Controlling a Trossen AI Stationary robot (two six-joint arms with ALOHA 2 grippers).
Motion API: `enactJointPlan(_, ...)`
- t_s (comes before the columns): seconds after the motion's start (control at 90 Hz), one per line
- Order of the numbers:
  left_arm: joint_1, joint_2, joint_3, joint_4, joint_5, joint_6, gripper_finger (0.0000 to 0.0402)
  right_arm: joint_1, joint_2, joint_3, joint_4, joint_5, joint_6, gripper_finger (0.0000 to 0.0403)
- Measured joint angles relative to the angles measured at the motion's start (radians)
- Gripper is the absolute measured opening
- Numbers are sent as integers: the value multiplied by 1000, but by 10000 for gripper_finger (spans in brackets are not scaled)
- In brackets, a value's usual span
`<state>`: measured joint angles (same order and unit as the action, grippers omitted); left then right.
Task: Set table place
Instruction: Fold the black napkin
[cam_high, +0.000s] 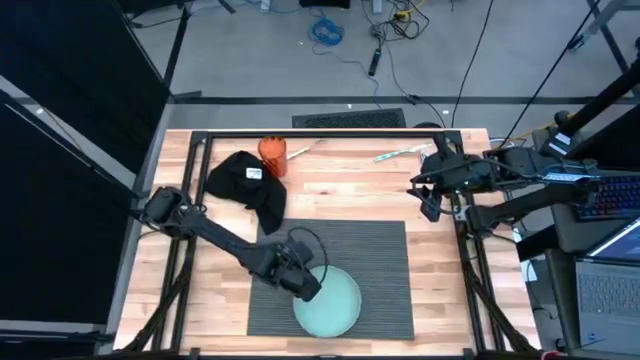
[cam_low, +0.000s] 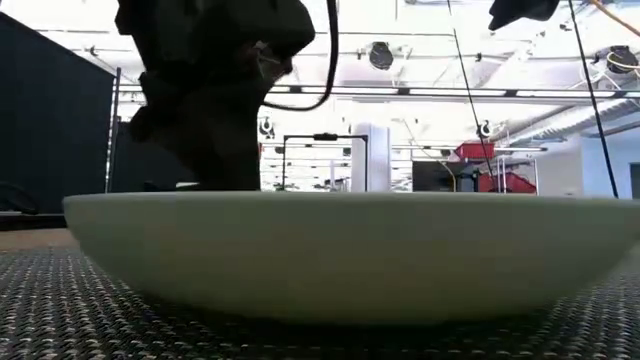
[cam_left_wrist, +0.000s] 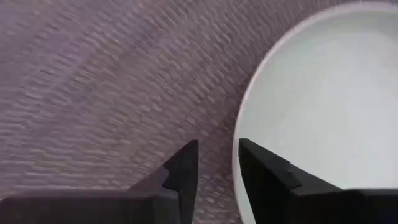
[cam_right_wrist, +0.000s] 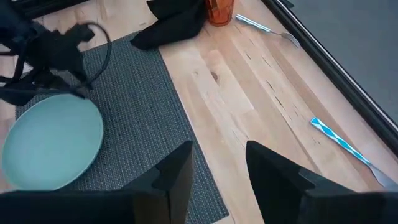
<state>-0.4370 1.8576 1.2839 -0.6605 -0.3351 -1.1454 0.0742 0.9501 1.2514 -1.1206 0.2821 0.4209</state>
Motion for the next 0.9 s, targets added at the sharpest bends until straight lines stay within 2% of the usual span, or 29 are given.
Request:
enactJointPlan(0.256, 15, -176, 0, -169, -177, 0, 100, 0, 0, 0, -16, 2, -48, 134)
enactJointPlan(0.433, 19, -312, 0, -303, -317, -5, 100, 0, 0, 0, 84, 5, -165, 134)
enactJointPlan(0.511, 18, -358, 0, -419, -373, -65, 100, 0, 5, 0, 120, 5, -175, 134)
enactJointPlan(0.689, 23, -402, 0, -730, -379, -238, 99, 0, 46, -23, 149, 6, -184, 134)
enactJointPlan(0.789, 23, -409, -10, -829, -385, -258, 99, -1, 68, -99, 272, 6, -164, 134)
enactJointPlan(0.9, 23, -466, -90, -836, -403, -246, 99, -13, 111, -215, 534, -2, -132, 134)
